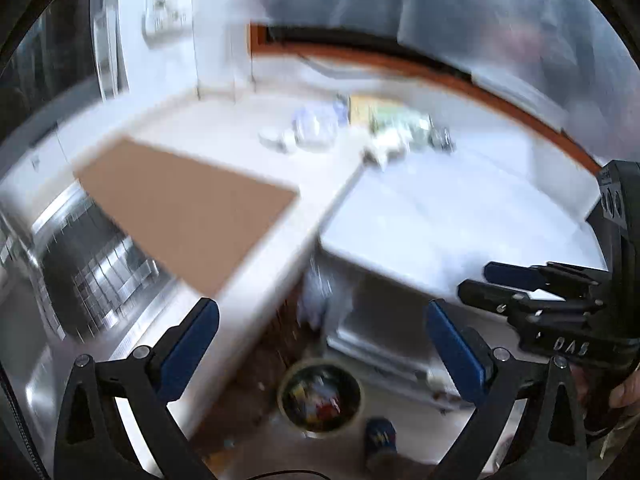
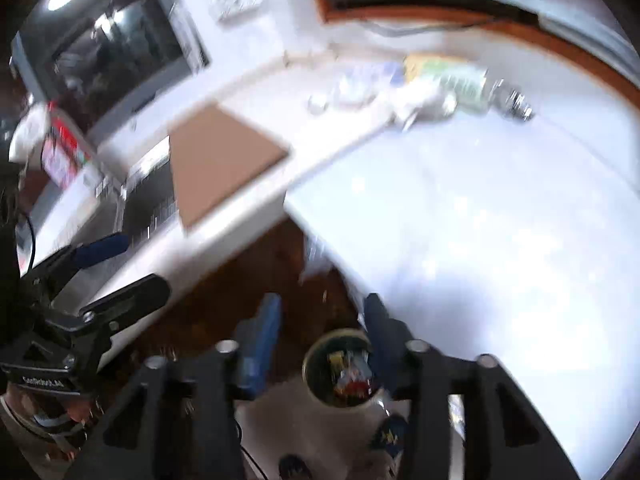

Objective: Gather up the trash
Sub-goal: 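Raise both tools back up to the counter, then grasp the clear plastic bag with the left tool while the right tool grasps the white tissue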

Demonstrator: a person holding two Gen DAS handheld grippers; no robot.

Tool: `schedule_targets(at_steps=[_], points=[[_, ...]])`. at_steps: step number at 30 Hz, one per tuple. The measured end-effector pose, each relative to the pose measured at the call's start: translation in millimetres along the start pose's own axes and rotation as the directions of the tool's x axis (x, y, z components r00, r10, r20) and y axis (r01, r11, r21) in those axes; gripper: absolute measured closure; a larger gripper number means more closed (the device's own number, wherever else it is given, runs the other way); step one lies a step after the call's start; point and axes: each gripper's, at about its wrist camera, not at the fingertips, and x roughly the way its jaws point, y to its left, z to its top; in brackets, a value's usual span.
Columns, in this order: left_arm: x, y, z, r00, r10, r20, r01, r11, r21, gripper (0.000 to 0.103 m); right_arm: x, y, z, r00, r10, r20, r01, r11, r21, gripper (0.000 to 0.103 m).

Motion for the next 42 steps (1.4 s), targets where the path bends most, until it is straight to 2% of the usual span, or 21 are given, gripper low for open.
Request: schedule_targets(at_steps=[4,11,19,29,31,32,34,42], points=[[2.6,0.2,41.0,0.997,0.055,0.055,-0.056,0.998,0.02,0.001,-5.4,-20.8,44.0,0.998,-0.025,0.057,0.022,0.999,0.043,0.044],[47.2,-7.6,102.0,0.989,0.114,0.09,-0.12,0.991,0.061,0.001,32.1,-71.7,113.1,0.997,-0.04,0.067,0.029,0.987,0.159,0.029],[123.0,-19.2,140.8,0.989,0.144,0.032,-0.146,0.985,0.096,0.001,94.2,-109.5,160.1,1.0,0.014,0.016,-0.018,0.961,0.275,0.029],[186.4,-7.6,177.1,0.992,0.121,-0.034,-0.12,0.992,0.035,0.001,153.5,-137.4,187.2,0.996,0.084,-0.006,-0.074,0.906,0.416,0.029],[195.3,-7.7,182.7,0.992,0.116,-0.044,-0.115,0.993,0.028,0.001,159.2,-140.7,188.5,0.997,0.08,-0.012,-0.068,0.902,0.427,0.045],[200.5,-7.7,185.7,0.992,0.115,-0.05,-0.114,0.993,0.024,0.001,161.0,-142.1,188.1,0.996,0.085,-0.012,-0.072,0.902,0.426,0.066],[207.4,-7.4,189.4,0.992,0.11,-0.059,-0.109,0.994,0.019,0.001,165.3,-144.6,186.8,0.992,0.128,-0.013,-0.111,0.902,0.417,0.07],[251.6,-10.0,210.4,0.987,0.105,-0.122,-0.103,0.994,0.025,0.001,141.7,-148.2,181.7,0.992,0.122,0.02,-0.122,0.937,0.327,0.072]])
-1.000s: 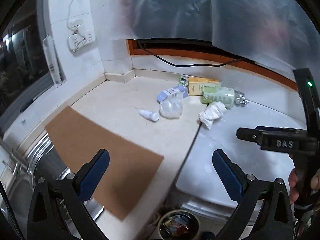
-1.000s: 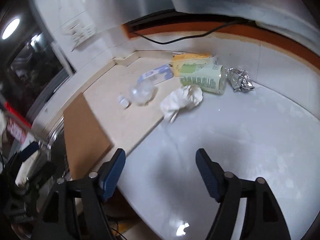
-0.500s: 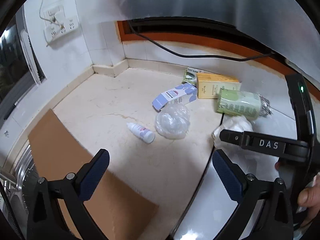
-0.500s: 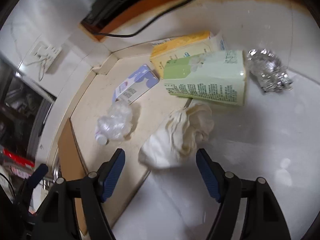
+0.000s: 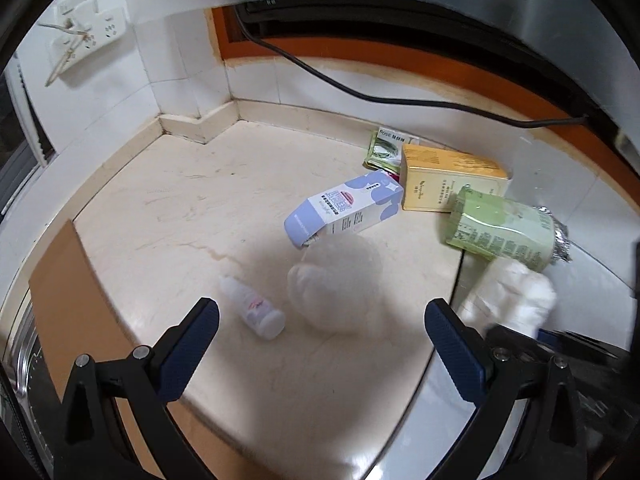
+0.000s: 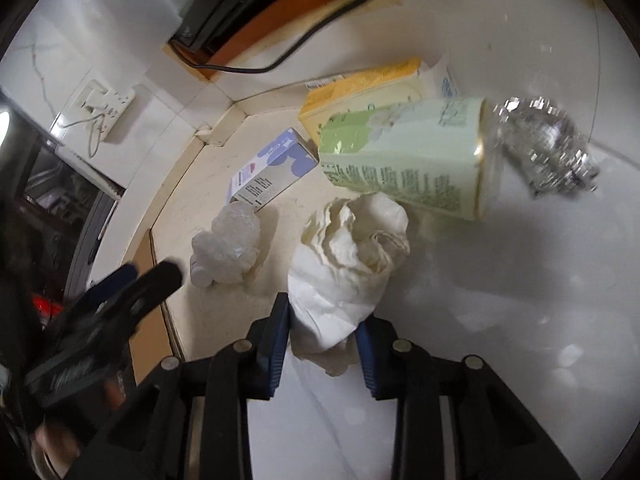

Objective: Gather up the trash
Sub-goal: 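Grasp the clear plastic bag with the left tool while the right tool grasps the white tissue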

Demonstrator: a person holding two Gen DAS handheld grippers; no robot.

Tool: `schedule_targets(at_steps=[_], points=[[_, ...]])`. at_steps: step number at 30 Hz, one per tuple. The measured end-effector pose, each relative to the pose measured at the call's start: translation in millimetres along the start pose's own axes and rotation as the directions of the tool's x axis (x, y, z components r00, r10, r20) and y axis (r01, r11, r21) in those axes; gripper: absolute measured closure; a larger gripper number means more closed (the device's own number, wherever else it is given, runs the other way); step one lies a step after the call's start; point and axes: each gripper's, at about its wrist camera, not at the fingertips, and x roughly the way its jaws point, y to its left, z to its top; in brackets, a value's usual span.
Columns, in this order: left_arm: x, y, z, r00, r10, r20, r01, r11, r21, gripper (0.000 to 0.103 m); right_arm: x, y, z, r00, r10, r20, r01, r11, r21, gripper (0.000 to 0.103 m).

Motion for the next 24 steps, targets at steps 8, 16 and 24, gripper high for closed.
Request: schedule_targets(at_steps=[8,16,24], points=[[41.0,-8.9,15.7,0.997,0.025,-0.068,-0.022,0.999,0.039,0.006,-39.1,-0.1,-0.1,0.996,-0.036,0.08,0.047,0.989,-0.139,0.072],[73.2,-13.5,15.4,0.987,0.054,-0.152,-0.045,0.997,0.061,0.041,-48.2,-7.8,2.0,0.991,-0.079,0.109,0.098,0.979,-0.18,0.072],[48.6,-16.1,-0.3,0.995,0.047,-0.084,-0.043,0.997,0.057,0.058,-53.8,-8.7,-5.1,0.988,-0.099,0.116,0.122,0.972,-0.203,0.072]])
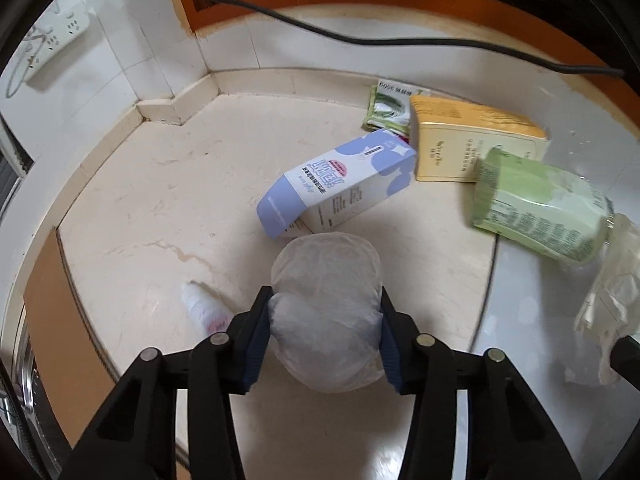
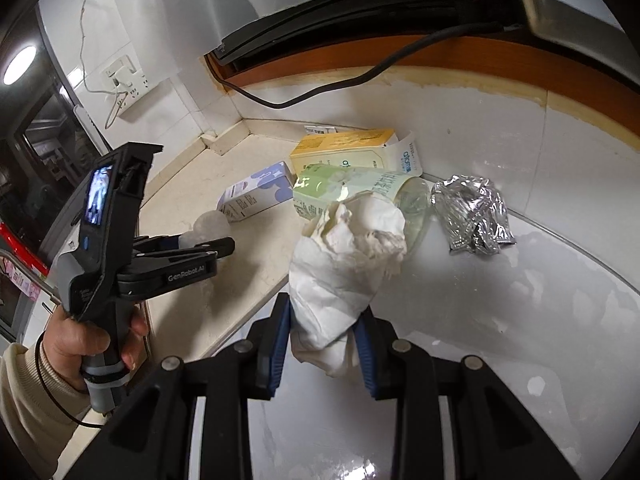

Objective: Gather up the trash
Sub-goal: 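Grasp the clear plastic bag with the left tool while the right tool grasps the white tissue, then carry both items down over the bin and open both tools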

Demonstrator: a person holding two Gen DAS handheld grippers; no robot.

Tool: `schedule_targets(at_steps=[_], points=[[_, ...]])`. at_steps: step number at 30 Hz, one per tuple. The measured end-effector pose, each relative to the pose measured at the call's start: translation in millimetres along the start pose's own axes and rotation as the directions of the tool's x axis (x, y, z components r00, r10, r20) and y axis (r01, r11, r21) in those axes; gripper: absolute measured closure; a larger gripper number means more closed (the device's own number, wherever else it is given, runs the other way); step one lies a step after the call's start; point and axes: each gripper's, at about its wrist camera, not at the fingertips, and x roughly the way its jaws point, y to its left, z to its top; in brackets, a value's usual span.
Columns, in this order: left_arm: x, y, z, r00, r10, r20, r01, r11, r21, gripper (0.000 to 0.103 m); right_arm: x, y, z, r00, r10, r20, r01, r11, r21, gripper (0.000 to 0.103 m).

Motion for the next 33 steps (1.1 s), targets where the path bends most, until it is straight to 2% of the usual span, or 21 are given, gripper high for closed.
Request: schedule_targets(at_steps=[9,22,28,33], points=[[-68.8,-7.0,-45.1,0.993,-0.074,0.09,0.076,0.997,-0.019,0.06,-14.0,20.2,-19.8,1.0,-0.016,0.001,0.016,0.999,-0.038,0.072],[-170.1,5.5,-159.4,0.975,-0.132,0.18,0.151,0.984,-0.098,0.061,-56.4,70.9,-85.9,1.0,-0.019,-0.02,0.017,0.993,-0.114,0.072],[-195.7,22.0,-212.4,0.972,-0.148,0.181,0.179,0.97,-0.167,0.061,-79.3,105.6,-122.0,0.999,-0.002,-0.045,-0.006,0.983,-0.183,0.072],[-205.4,31.3,-253.2,0.976,-0.15,0.158,0.18,0.963,-0.202,0.061,-91.9,138.7,-153.7,0.998,0.018,-0.068,-0.036,0.958,-0.283,0.072]])
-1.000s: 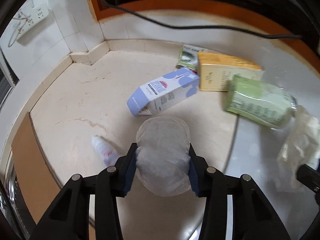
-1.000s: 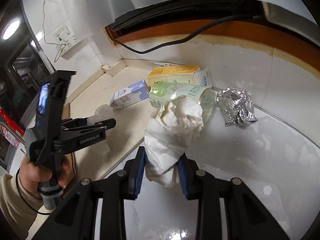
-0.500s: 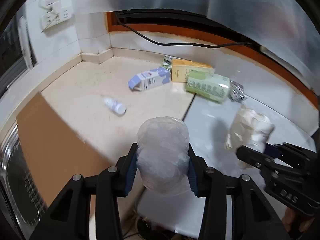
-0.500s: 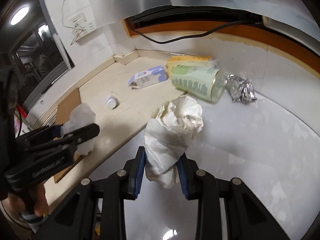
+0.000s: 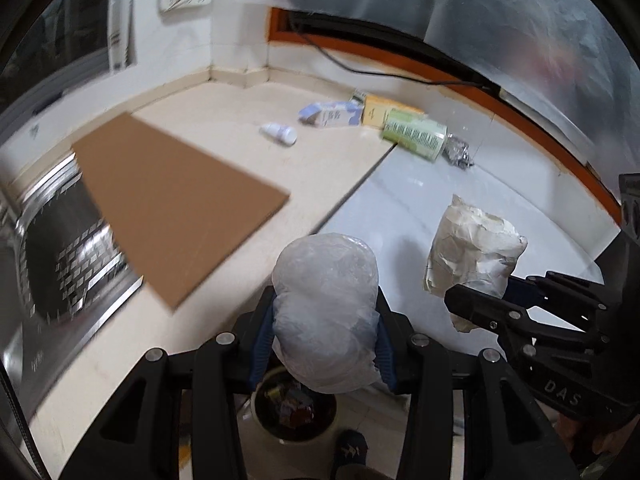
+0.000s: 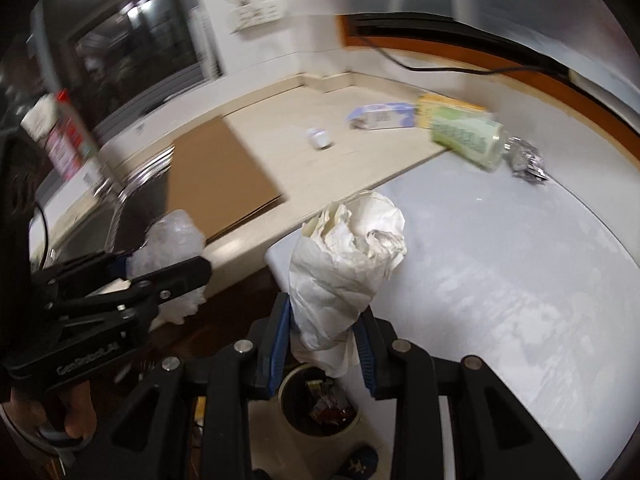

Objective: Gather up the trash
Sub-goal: 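Carry both items down over the bin and open both tools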

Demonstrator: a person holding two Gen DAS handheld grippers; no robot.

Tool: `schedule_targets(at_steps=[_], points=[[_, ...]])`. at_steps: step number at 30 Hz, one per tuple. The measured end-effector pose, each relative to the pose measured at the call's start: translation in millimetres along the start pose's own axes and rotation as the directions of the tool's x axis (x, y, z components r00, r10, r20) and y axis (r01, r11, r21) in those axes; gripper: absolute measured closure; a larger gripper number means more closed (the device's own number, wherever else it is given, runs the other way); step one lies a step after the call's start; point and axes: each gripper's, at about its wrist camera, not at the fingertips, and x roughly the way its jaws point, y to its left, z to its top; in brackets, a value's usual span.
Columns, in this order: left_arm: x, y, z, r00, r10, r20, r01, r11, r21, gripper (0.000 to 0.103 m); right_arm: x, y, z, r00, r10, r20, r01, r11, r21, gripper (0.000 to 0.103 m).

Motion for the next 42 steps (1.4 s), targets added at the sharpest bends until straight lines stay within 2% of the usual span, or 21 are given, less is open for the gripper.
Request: schedule_targets(at_steps=[6,9,17,23,32,37,42], points=[[-12.0,20.5,-51.3,0.999,0.035,-0.028,-0.036,0.999,-0.023,0.061,3.9,43.0,-30.1,0.998,0.03,-0.056,-0.037,0.992,-0.124,0.072],[-11.4,31.4,-74.3,0.998,0.047,-0.047,-0.049,0.998,-0.041,0.061,18.6,61.3,-49.3,0.993,0.027,-0.118,-0.049,0.981,-0.188,0.072],[6.8,61.1,-134.5,0.989,0.074,-0.126,-0.085,0.993,-0.087,0.061,66.4,88.8,-94.8,0.959,0.006,-0.282,-0.081,0.964,-0.252,0.072],[29.6,77.0,-174.7,0.98,0.088,-0.18,-0.108,0.989,-0.104,0.061,104.1,86.9,-125.3,0.925,-0.017,-0.38,-0.077,0.97,-0.231,0.072],[71.9,80.5,-211.1,0.963,0.108,-0.248,-0.13,0.989,-0.072,0.061,156.4,73.2,-160.5,0.876,-0.039,-0.482,-0.056,0.982,-0.181,0.072],[103.5,78.9,-228.7,0.957,0.097,-0.274,-0.119,0.991,-0.065,0.061,183.6,62.6,-183.3,0.861,-0.043,-0.507,-0.04,0.987,-0.153,0.072],[144.3,79.4,-240.7,0.954,0.047,-0.297,-0.078,0.992,-0.095,0.06,221.8,46.0,-208.6,0.851,-0.053,-0.522,-0.018,0.991,-0.13,0.072]])
